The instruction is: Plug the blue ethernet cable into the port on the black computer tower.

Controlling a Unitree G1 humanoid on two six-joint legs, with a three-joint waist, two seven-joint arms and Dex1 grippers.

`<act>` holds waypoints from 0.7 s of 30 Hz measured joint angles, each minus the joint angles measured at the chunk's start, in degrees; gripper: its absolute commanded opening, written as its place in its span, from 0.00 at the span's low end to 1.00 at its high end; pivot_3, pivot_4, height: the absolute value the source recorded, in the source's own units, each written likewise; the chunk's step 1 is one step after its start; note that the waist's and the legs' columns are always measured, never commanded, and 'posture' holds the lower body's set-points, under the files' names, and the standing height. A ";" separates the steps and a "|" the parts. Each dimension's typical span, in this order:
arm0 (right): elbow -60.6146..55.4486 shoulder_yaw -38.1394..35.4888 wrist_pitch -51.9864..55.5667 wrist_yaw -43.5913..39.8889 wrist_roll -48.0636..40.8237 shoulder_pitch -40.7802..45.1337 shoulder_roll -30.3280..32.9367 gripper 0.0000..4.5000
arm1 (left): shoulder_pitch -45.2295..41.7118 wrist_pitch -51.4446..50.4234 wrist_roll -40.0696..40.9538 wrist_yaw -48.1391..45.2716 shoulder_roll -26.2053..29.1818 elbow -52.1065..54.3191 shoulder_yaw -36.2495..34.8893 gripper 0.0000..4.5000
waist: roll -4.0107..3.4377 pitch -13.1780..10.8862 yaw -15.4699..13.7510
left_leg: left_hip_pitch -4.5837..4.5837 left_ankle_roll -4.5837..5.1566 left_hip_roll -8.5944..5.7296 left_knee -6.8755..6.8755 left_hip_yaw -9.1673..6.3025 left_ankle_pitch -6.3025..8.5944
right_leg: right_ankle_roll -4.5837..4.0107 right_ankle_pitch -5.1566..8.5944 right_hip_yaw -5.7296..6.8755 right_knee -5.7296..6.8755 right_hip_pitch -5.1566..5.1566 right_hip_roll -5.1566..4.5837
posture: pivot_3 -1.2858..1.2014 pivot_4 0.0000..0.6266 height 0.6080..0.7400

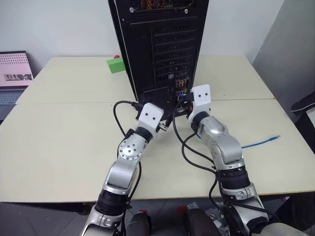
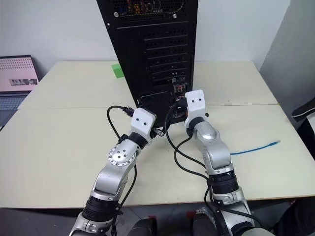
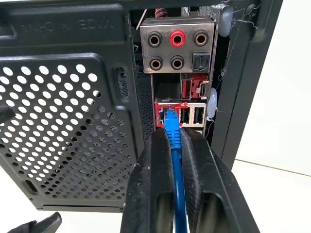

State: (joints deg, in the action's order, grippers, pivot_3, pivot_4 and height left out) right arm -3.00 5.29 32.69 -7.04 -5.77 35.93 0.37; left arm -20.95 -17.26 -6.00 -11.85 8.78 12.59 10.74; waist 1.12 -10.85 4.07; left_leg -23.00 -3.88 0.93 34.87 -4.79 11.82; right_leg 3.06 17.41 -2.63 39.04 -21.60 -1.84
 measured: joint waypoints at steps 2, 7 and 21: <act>-0.64 -0.14 0.06 -1.06 -0.09 -0.50 1.01 0.35 | -0.01 0.00 0.01 -0.04 0.11 0.00 -0.08 0.92 | 0.00 0.00 -0.28 | -0.03 0.00 -0.02 0.00 0.01 0.00 | 0.00 0.00 0.00 -0.03 0.00 -0.02 | 0.52 0.24 1.00; -4.22 -0.11 0.96 -5.08 -1.40 -3.53 4.03 0.58 | 0.13 -0.17 0.17 -0.21 0.92 0.30 -1.31 0.92 | 0.00 0.00 -0.96 | -0.12 0.00 -0.06 0.00 0.01 0.00 | 0.00 0.00 0.04 -0.05 -0.05 -0.10 | 0.52 0.24 1.00; -17.26 -10.18 4.49 -33.01 -19.36 -10.81 28.58 0.93 | 3.50 -11.99 10.63 -20.19 19.46 9.49 -6.26 0.92 | 0.03 -0.03 -1.06 | -0.12 0.01 -0.09 -0.01 -0.01 0.00 | 0.01 0.02 0.10 -0.08 -0.03 -0.13 | 0.52 0.24 1.00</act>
State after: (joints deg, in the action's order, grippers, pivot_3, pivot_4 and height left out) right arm -20.26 -4.89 37.18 -40.05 -25.13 25.11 28.95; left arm -17.45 -29.26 4.63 -32.03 28.23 22.09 4.48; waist 1.15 -10.88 3.02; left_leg -23.13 -3.87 0.84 34.86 -4.80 11.83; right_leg 3.07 17.43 -2.53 38.96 -21.63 -1.97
